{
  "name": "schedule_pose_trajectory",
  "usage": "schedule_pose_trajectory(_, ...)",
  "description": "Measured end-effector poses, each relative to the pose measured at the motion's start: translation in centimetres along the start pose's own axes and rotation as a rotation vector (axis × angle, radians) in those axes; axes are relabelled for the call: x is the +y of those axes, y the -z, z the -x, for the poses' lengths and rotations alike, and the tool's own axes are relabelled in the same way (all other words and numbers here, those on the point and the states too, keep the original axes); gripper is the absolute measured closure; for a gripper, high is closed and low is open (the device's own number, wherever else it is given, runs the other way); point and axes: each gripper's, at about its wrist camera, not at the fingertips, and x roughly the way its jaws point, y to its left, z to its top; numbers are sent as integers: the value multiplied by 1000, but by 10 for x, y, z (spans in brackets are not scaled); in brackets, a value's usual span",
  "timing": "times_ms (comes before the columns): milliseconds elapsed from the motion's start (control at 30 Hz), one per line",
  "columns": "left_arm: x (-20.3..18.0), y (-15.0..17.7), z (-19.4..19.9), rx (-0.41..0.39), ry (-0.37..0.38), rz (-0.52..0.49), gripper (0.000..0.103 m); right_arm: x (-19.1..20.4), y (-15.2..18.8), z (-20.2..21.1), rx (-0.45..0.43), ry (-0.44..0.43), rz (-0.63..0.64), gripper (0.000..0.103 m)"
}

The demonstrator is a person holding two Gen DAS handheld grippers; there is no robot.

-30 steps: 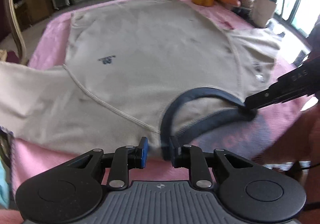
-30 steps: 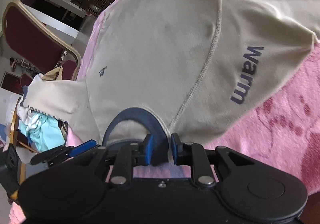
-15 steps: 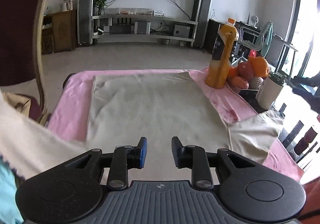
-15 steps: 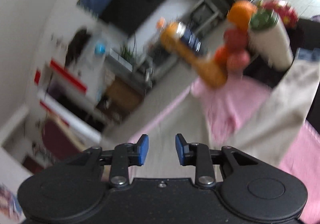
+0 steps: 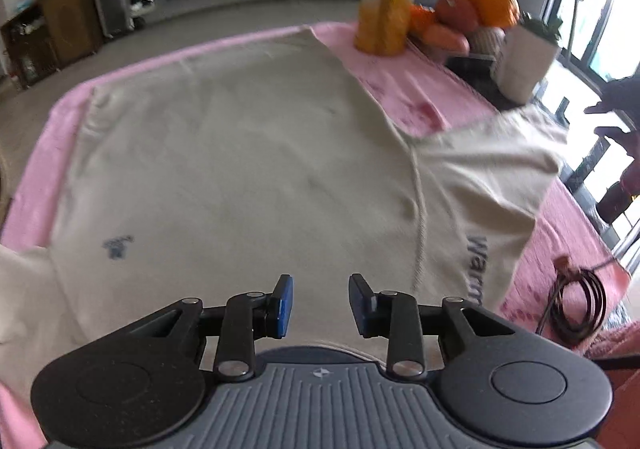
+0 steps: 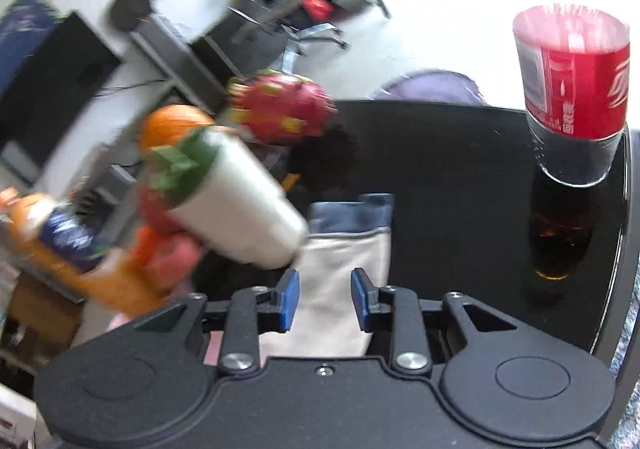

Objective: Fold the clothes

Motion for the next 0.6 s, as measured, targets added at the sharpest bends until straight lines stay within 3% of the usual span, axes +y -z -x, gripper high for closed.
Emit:
schedule_pose_trajectory(100,-5,2,-7,17,13,-12,69,-9,-5,-25,16,38,-25,74)
schedule_pose_trajectory(433,-14,-2,-20,29,10,-15,68,-2,-19,-79,-26,152,94,75)
schedule_pose_trajectory(533,-18,-2,-23,34,12,-24,68,8,-18,-89,-53,200,189,77)
schedule_pose_trajectory(600,-19,-1,-26,40,15,-23,68,19,-9,-93,-69,249,307,86)
